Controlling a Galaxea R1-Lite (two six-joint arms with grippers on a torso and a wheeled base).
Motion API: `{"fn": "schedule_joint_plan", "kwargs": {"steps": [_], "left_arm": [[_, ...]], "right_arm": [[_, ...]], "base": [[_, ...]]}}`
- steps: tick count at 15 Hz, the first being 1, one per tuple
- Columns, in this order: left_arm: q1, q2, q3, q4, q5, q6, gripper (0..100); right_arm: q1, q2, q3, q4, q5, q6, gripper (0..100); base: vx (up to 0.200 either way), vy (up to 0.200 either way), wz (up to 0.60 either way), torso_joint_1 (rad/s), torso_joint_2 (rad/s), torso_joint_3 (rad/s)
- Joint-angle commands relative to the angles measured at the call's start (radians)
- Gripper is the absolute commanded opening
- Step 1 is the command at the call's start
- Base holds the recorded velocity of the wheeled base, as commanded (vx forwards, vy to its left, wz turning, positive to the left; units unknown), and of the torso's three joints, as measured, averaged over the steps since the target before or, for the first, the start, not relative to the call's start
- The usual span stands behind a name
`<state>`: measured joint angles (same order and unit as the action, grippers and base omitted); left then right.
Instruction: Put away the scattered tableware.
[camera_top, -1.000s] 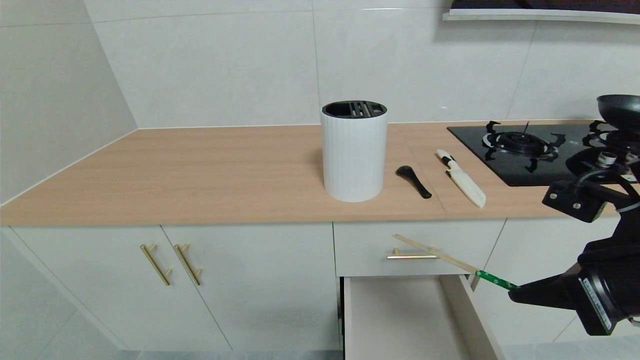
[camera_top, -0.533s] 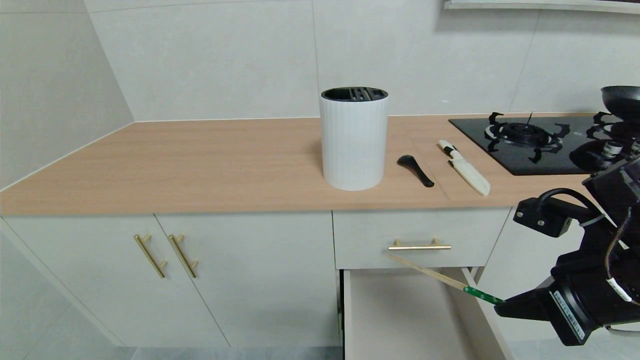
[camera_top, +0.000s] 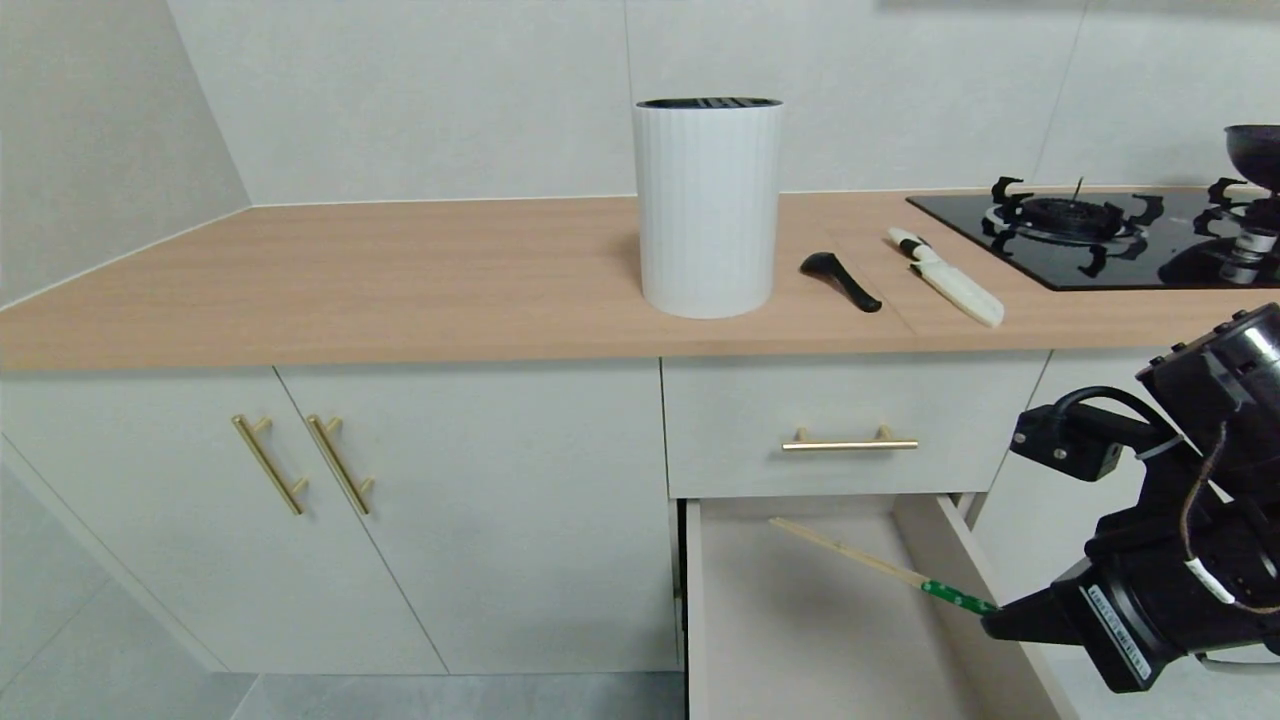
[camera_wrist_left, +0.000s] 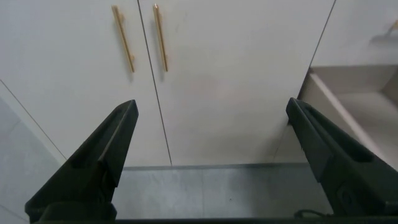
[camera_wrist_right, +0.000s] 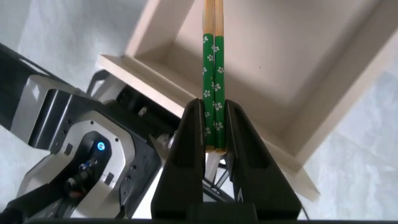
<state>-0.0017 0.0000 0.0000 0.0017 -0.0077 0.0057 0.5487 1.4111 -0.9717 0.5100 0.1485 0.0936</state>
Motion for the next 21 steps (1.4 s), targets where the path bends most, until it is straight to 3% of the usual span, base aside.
{"fn": "schedule_joint_plan", "kwargs": {"steps": [1, 7, 14, 18, 21], "left_arm": [[0.0, 0.002, 0.0, 0.0, 0.0, 0.0, 100], [0.0, 0.002, 0.0, 0.0, 0.0, 0.0, 100], [0.0, 0.002, 0.0, 0.0, 0.0, 0.0, 100], [0.0, 0.002, 0.0, 0.0, 0.0, 0.0, 100], [0.0, 0.002, 0.0, 0.0, 0.0, 0.0, 100]], "right_arm": [[0.0, 0.011, 0.001, 0.001, 0.0, 0.0, 0], [0.0, 0.029, 0.002, -0.016, -0.001, 0.0, 0], [0.0, 0.135, 0.025, -0.094, -0.009, 0.0, 0], [-0.004, 0.427, 0.01, -0.274, -0.033, 0.049, 0], [0.022, 0.586, -0.01, -0.508, -0.078, 0.232, 0]], "base": [[0.0, 0.0, 0.0, -0.144, 0.46, 0.305], [0.0, 0.0, 0.0, -0.093, 0.39, 0.29], [0.0, 0.0, 0.0, -0.008, 0.03, 0.023], [0.0, 0.0, 0.0, 0.0, 0.0, 0.0], [0.0, 0.0, 0.0, 0.0, 0.0, 0.0]]}}
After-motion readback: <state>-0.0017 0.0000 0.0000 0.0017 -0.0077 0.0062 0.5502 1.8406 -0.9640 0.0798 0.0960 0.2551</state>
